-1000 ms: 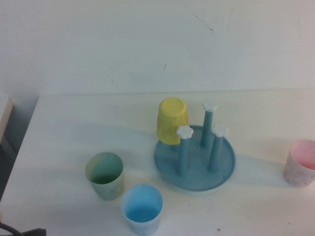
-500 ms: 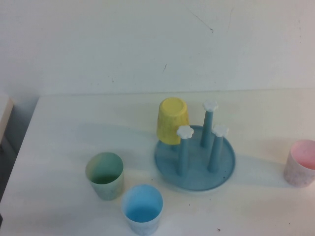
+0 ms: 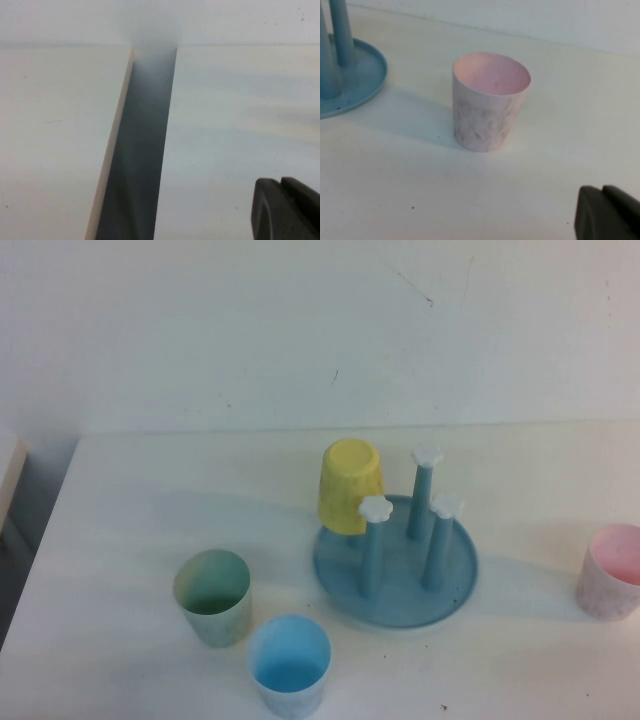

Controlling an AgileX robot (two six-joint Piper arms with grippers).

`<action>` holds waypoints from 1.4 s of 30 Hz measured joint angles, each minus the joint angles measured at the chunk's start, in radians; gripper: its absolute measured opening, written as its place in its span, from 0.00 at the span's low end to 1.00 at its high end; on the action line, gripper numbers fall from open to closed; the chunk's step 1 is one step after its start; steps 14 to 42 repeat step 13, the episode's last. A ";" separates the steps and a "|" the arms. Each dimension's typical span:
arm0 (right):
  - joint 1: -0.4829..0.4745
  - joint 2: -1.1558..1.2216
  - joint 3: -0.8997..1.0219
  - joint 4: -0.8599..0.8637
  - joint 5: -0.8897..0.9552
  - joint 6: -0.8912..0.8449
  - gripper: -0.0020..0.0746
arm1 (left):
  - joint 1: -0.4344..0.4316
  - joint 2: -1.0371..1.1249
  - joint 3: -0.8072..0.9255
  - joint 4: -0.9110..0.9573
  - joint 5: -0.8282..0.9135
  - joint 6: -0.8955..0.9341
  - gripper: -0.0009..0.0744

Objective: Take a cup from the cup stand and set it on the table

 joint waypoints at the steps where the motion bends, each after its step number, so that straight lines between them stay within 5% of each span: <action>1: 0.000 0.000 0.000 0.000 0.000 0.000 0.02 | -0.004 0.000 0.000 -0.003 0.002 0.013 0.01; 8: 0.000 0.000 0.000 0.000 0.000 0.000 0.02 | -0.060 0.000 -0.002 -0.026 0.010 0.059 0.01; 42: 0.000 0.000 0.000 0.000 0.000 0.000 0.02 | -0.060 0.000 -0.002 -0.031 0.010 0.060 0.01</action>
